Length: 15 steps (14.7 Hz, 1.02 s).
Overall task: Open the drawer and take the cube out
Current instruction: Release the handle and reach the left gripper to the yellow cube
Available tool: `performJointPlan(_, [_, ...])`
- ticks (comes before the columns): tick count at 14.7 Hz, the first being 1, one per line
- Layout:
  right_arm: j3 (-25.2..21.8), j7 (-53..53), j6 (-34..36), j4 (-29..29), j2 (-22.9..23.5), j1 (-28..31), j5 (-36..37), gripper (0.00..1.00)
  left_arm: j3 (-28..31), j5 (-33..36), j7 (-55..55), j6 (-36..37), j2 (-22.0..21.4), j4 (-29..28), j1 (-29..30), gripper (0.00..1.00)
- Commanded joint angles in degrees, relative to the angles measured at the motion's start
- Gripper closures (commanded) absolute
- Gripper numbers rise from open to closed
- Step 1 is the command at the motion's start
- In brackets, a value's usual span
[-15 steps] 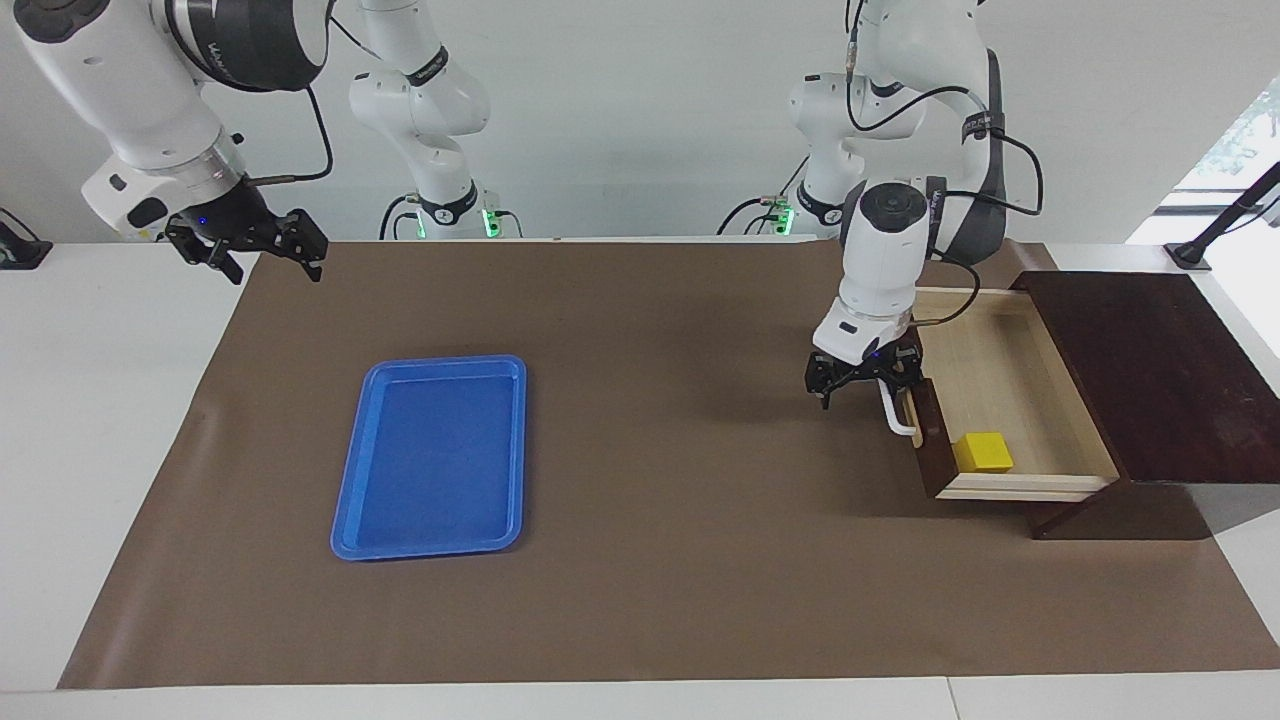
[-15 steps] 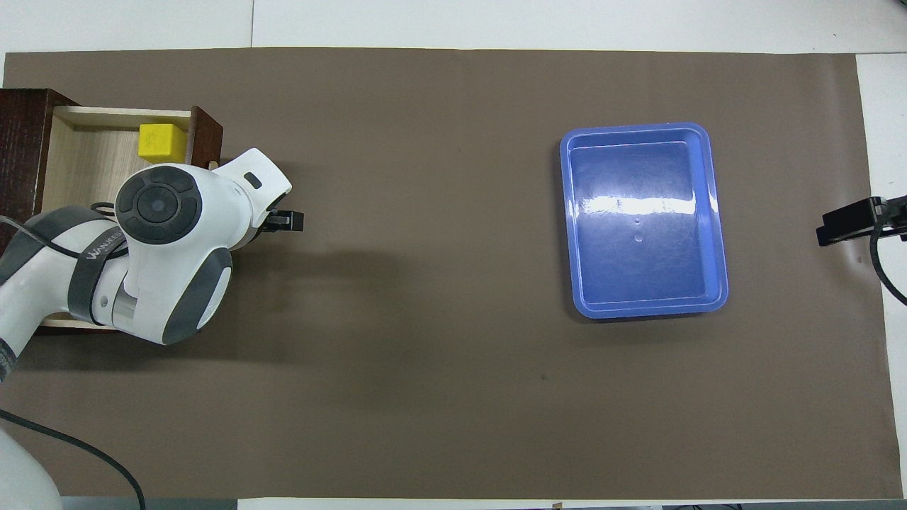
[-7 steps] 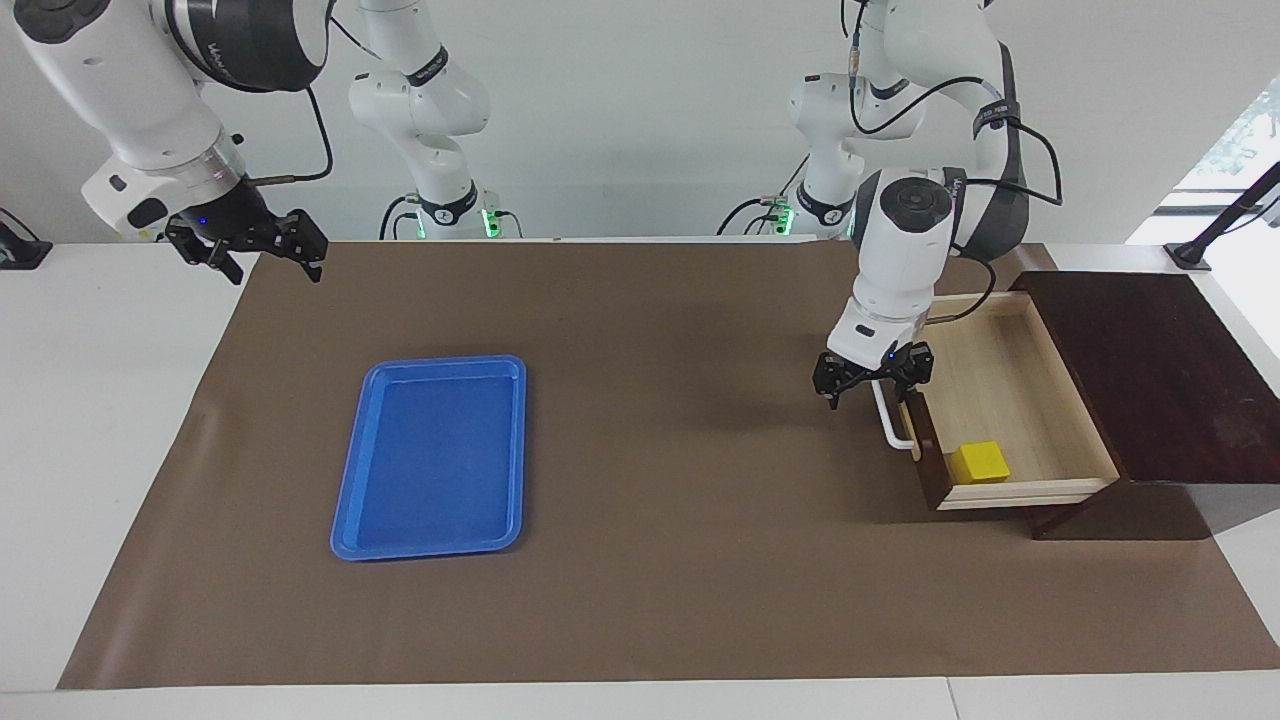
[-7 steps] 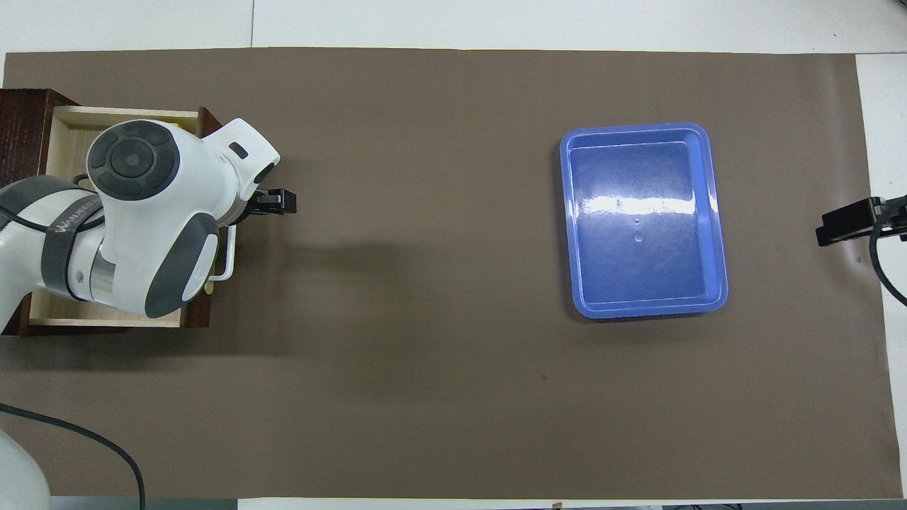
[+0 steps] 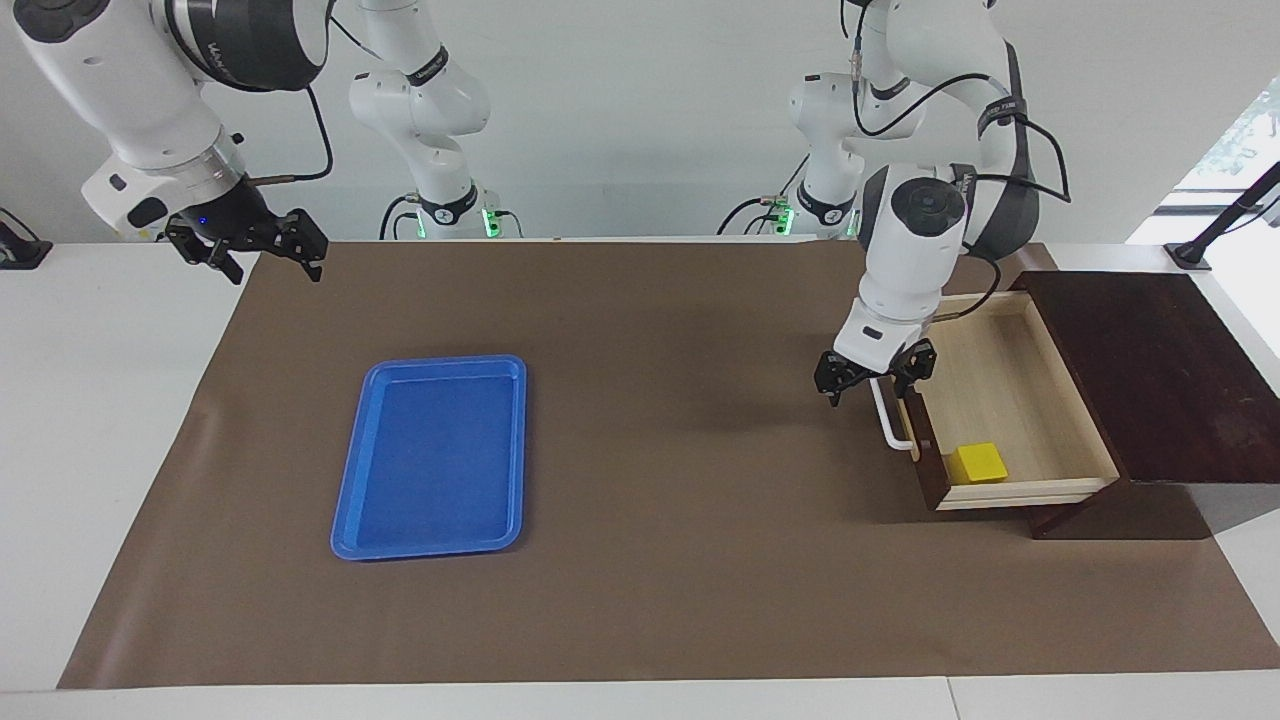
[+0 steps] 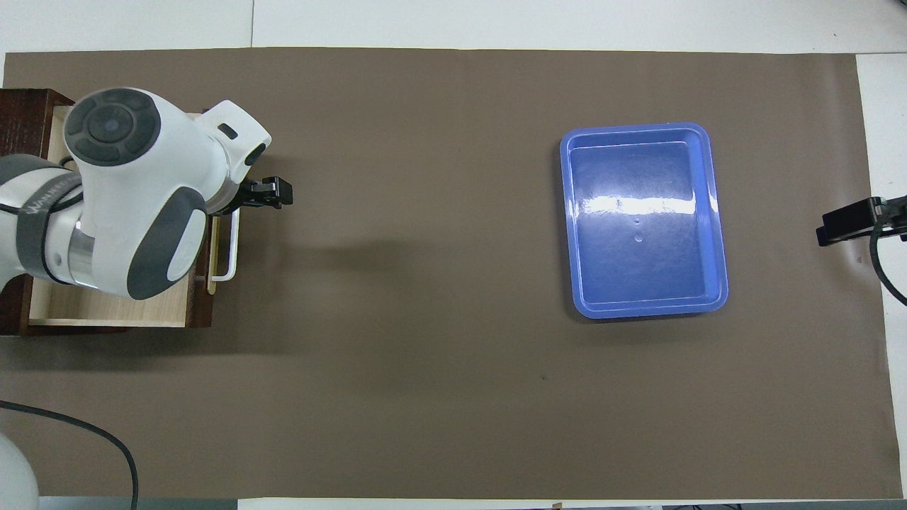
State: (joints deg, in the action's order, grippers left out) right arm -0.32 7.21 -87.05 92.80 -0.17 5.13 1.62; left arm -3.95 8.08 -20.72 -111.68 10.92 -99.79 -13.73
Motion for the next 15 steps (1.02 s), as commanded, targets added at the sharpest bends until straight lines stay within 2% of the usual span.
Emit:
performJointPlan(1, [0.1, 1.4, 0.4, 0.9, -1.0, 0.4, 1.2, 0.00, 0.1, 1.3, 2.7, 9.0, 5.9, 13.5, 0.5, 0.00])
performJointPlan(2, [0.1, 1.4, 0.4, 0.8, -1.0, 0.3, 1.2, 0.00, 0.2, 3.0, 6.2, 8.5, 6.0, 13.6, 0.7, 0.00])
performJointPlan(4, [0.1, 1.4, 0.4, 0.9, -1.0, 0.3, 1.2, 0.00, 0.1, 2.9, 15.4, 8.1, 6.3, 13.7, 5.7, 0.00])
performJointPlan(8, [0.1, 1.9, 0.4, 0.9, -0.9, 0.4, 1.2, 0.00, 0.0, 2.8, 26.4, 1.5, 7.1, 12.7, 12.0, 0.00])
performJointPlan(10, [0.1, 3.2, 0.3, 0.9, -1.0, 0.4, 1.2, 0.00, 0.1, 2.7, 27.0, -4.8, 7.5, 9.7, 13.0, 0.00])
performJointPlan(12, [0.0, 4.2, 0.3, 0.9, -1.0, 0.5, 1.2, 0.00, 0.1, 2.7, 26.9, -5.6, 9.4, 9.9, 12.9, 0.00])
performJointPlan(15, [0.1, 8.4, 0.0, 2.1, -1.5, 0.4, 1.1, 0.00, 0.1, 2.1, 26.3, -5.7, 9.9, 9.9, 12.8, 0.00])
